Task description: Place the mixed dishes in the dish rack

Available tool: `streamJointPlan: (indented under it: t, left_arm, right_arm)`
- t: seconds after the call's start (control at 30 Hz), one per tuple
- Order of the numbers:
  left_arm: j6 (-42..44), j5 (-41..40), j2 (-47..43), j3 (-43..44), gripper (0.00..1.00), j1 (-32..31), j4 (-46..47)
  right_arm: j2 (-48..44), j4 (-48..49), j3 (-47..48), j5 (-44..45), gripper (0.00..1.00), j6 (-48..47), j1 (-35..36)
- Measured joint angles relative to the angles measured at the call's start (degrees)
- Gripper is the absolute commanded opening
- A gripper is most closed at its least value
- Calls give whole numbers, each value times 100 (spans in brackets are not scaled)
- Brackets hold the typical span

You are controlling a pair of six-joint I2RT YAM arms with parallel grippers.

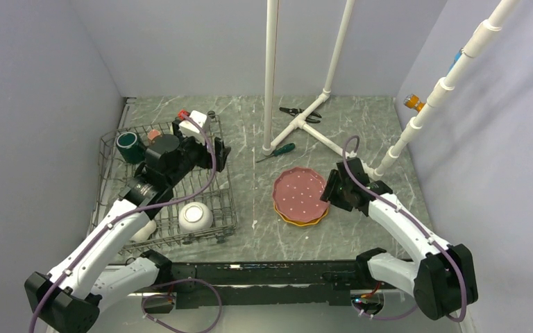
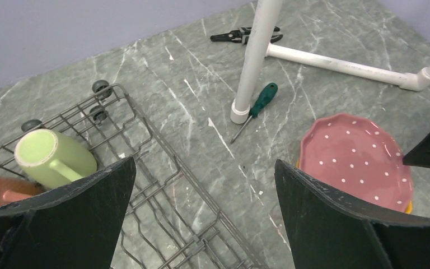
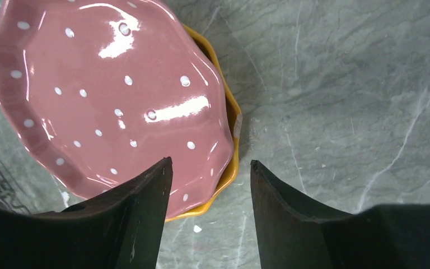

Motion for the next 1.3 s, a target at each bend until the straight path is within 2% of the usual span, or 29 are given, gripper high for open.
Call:
streamJointPlan:
  t: [0.23,0.47,0.67,1.3]
  left_arm:
    - [68,-232,2,-57,99,-234,146]
    - [105,-157,177,-22,99,-299,221]
    - [107,-70,457,15,99,-306,188]
    - [103,238,861,190,99,-313,164]
  right_arm:
    - [-188,2,-146,140,51,1200,0]
    - [-17,13,-247,24,43,2114,0]
    - [313,4,-247,-61,42,2452,0]
    - [260,573,-737,-197,34,3062,9]
